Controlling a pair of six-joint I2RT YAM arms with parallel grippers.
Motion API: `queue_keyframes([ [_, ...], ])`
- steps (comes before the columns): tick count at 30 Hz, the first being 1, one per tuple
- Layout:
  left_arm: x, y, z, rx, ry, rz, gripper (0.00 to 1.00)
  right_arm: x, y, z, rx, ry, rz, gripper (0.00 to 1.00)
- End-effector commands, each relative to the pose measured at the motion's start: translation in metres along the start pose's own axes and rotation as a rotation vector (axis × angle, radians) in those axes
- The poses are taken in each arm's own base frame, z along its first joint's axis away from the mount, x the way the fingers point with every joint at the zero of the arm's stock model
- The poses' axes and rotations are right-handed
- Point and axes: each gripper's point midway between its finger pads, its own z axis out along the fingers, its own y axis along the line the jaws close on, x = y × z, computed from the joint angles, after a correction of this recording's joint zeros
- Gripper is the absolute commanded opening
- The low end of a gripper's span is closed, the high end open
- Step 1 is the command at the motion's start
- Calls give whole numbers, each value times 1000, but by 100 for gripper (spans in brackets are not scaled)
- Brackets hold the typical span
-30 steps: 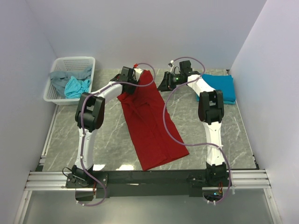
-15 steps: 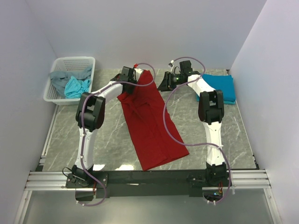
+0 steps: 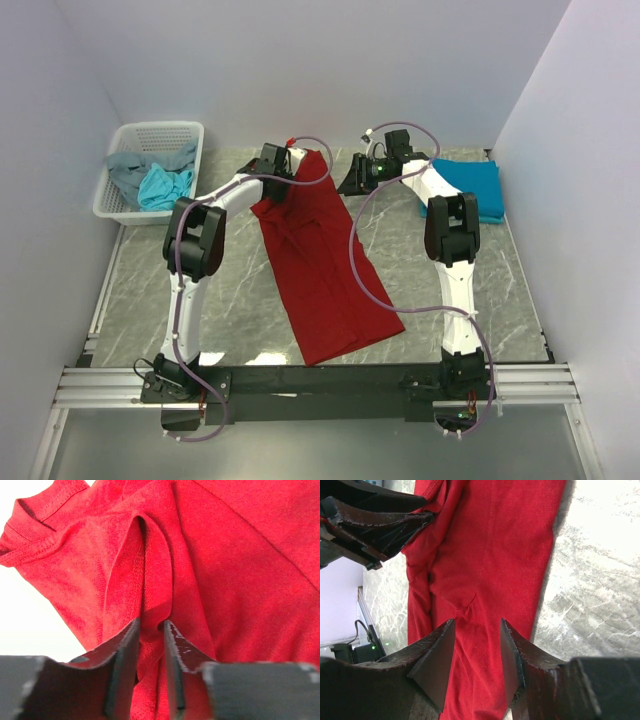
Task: Fold and stack the t-shirts
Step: Fold the tshirt
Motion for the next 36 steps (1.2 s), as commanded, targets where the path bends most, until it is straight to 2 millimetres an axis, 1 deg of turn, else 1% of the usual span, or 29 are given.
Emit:
queue_keyframes([
  [1, -11, 6, 3, -28, -20, 1, 31, -23, 30, -23, -38, -56, -66, 48],
  [4, -10, 7, 4, -38, -22, -1, 19, -22, 30, -23, -38, -55, -68, 48],
  [5, -11, 7, 3, -39, -25, -2, 12, -22, 30, -23, -37, -54, -67, 48],
  [7, -16, 8, 1, -38, -35, -4, 1, -22, 28, -23, -38, -54, -63, 48],
  [10, -27, 9, -6, -35, -61, -17, 1, -22, 28, -23, -38, -53, -61, 48],
  [12, -43, 7, -16, -14, -99, -24, 0, -21, 28, -23, -36, -52, -62, 48],
  [13, -47, 8, -19, -10, -112, -30, 0, -22, 28, -24, -35, -54, -63, 48],
  [14, -57, 8, -27, -4, -138, -40, 0, -22, 28, -24, -34, -55, -64, 48],
  [16, -70, 4, -36, 28, -171, -46, 0, -21, 29, -23, -36, -53, -63, 48],
  [17, -72, 3, -38, 40, -170, -51, 0, -22, 27, -24, -35, -55, -62, 48],
  [18, -80, -1, -42, 64, -190, -55, 0, -22, 27, -24, -35, -56, -63, 48],
  [20, -86, -9, -46, 106, -203, -62, 0, -23, 27, -25, -31, -58, -64, 48],
  [22, -96, -22, -50, 172, -228, -67, 0, -24, 26, -27, -27, -63, -66, 48],
  [23, -98, -27, -51, 187, -232, -75, 0, -25, 26, -28, -25, -65, -64, 48],
  [24, -105, -29, -54, 193, -248, -78, 0, -25, 23, -29, -21, -67, -63, 48],
  [25, -110, -37, -56, 221, -259, -76, 0, -26, 24, -30, -22, -70, -65, 48],
  [26, -111, -42, -54, 235, -256, -87, 0, -26, 23, -31, -22, -70, -63, 48],
  [27, -118, -44, -57, 245, -268, -90, 0, -27, 20, -33, -19, -74, -59, 48],
  [28, -122, -54, -59, 280, -275, -89, 0, -27, 20, -34, -18, -77, -58, 48],
  [29, -123, -61, -55, 299, -270, -103, 0, -28, 18, -36, -17, -79, -55, 48],
  [30, -132, -64, -59, 316, -289, -103, 0, -29, 17, -37, -14, -83, -54, 48],
  [31, -134, -77, -60, 344, -286, -105, 0, -29, 15, -38, -13, -86, -50, 48],
  [32, -134, -83, -56, 361, -289, -100, 0, -32, 15, -41, -10, -93, -51, 48],
  [33, -139, -90, -58, 385, -298, -134, 0, -32, 14, -41, -10, -94, -48, 48],
  [34, -141, -101, -57, 407, -298, -152, 4, -34, 13, -44, -9, -101, -49, 48],
  [36, -144, -115, -51, 438, -310, -175, 11, -35, 11, -46, -3, -105, -45, 48],
])
